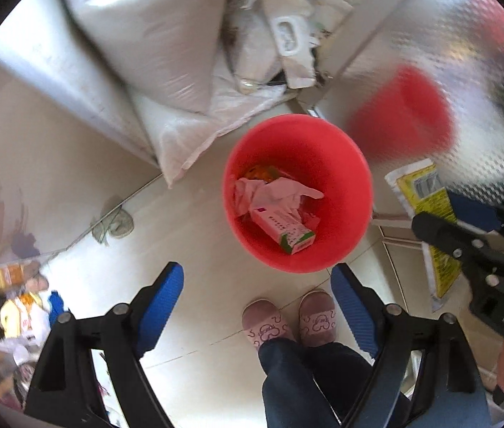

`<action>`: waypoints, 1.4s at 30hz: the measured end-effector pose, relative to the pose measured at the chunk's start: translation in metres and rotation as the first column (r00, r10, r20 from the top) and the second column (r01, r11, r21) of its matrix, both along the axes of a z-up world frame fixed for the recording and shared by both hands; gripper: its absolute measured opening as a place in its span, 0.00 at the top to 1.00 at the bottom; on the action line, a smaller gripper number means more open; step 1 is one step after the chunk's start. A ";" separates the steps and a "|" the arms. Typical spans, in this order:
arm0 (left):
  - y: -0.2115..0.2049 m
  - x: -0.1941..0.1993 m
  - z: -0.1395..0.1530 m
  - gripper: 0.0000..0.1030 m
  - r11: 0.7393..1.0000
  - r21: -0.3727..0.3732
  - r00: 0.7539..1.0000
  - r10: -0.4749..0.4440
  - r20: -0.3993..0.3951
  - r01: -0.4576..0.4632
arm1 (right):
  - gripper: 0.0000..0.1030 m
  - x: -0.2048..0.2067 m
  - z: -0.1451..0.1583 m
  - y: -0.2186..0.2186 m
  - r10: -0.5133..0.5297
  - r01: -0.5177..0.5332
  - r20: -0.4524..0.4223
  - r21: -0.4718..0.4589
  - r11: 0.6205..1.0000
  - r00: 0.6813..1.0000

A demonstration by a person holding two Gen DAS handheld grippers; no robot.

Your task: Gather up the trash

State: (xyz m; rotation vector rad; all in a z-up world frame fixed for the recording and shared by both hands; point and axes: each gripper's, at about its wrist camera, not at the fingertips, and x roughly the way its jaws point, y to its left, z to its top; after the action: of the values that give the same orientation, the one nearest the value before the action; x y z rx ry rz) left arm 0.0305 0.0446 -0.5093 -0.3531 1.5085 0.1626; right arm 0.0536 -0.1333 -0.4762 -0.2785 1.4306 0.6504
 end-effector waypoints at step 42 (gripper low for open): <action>-0.003 -0.129 0.421 0.16 0.947 0.220 0.931 0.154 0.332 -0.235 | 0.01 -0.110 0.380 -0.018 0.094 -0.112 0.386 0.025 0.993 0.918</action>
State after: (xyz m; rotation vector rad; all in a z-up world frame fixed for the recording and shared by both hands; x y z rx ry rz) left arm -0.0984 0.0412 -0.0882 -0.3049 1.1213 0.4377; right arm -0.0563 -0.1513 -0.0958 -0.4232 1.0270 0.6716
